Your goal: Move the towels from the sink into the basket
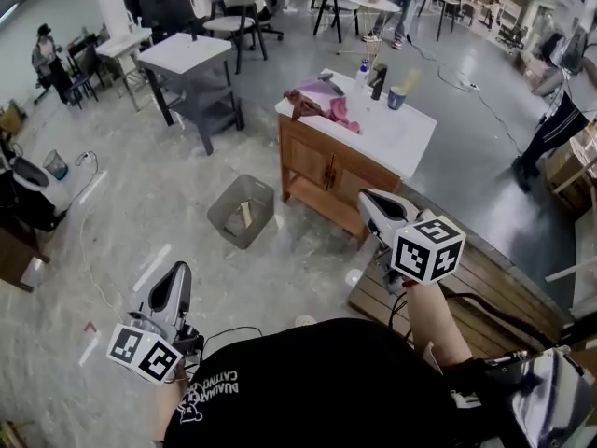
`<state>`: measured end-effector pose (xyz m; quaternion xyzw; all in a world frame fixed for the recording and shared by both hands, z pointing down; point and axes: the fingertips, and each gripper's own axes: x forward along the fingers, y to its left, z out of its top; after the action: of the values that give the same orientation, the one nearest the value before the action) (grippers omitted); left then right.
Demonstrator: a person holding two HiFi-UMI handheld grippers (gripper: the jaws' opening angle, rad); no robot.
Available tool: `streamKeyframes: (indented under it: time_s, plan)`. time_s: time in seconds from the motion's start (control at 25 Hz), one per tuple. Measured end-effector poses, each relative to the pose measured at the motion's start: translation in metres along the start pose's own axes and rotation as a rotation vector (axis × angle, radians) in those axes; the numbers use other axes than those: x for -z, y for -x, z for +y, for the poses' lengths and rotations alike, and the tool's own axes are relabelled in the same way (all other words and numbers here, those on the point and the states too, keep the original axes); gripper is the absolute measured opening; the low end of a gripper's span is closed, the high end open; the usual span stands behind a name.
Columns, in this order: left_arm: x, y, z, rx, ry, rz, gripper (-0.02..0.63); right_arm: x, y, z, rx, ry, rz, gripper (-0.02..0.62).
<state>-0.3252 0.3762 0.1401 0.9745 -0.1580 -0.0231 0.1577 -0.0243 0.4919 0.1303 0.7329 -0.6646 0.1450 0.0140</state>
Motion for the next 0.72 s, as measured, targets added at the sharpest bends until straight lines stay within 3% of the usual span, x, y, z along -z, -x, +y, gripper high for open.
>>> streamKeyframes:
  time_s: [0.44,0.72]
  plan:
    - [0.001,-0.091,0.030,-0.031,0.007,-0.013,0.005,-0.030,-0.080,-0.071,-0.061,0.039,-0.005,0.006]
    - [0.013,-0.128,0.039,-0.031,0.019,-0.002,0.005,-0.026,-0.102,-0.112,-0.043,0.036,0.003,0.006]
